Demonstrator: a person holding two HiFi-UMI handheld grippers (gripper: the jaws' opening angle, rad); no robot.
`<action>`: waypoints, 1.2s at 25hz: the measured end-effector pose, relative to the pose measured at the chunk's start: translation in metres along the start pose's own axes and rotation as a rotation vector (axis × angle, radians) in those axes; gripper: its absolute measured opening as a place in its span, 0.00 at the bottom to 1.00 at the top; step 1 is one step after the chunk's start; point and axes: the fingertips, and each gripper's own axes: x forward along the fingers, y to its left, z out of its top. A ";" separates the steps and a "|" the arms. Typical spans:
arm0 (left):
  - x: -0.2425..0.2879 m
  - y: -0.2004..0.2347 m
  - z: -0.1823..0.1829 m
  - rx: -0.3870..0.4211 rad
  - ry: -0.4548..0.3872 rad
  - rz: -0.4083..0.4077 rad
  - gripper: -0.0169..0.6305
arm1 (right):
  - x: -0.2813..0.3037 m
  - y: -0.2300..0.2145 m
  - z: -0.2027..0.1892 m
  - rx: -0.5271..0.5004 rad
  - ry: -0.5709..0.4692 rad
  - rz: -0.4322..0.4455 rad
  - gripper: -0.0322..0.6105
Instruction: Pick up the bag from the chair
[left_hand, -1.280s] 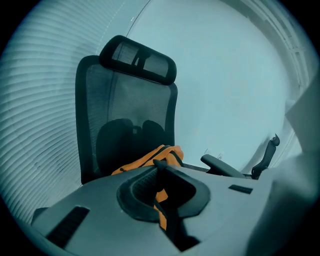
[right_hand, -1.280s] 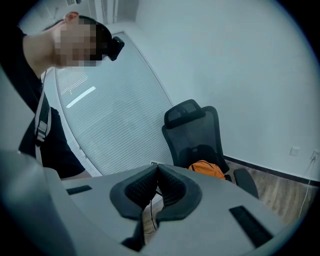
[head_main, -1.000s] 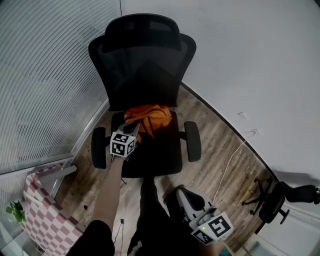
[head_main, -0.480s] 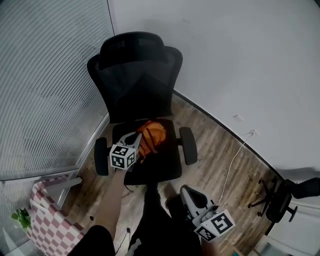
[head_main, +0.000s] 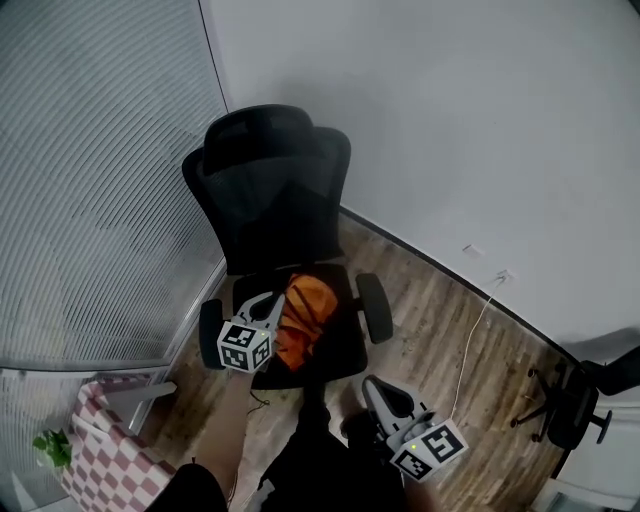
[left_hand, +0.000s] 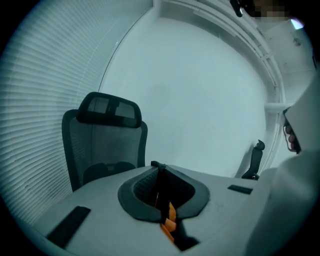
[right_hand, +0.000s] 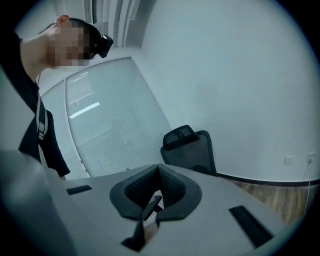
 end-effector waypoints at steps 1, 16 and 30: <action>-0.004 -0.008 0.006 0.005 -0.014 -0.006 0.08 | -0.003 -0.001 0.001 0.000 -0.008 0.000 0.08; -0.091 -0.110 0.086 0.027 -0.246 -0.004 0.08 | -0.059 0.008 0.013 -0.060 -0.093 0.044 0.08; -0.192 -0.231 0.080 -0.022 -0.342 0.094 0.08 | -0.159 0.006 0.004 -0.078 -0.044 0.198 0.08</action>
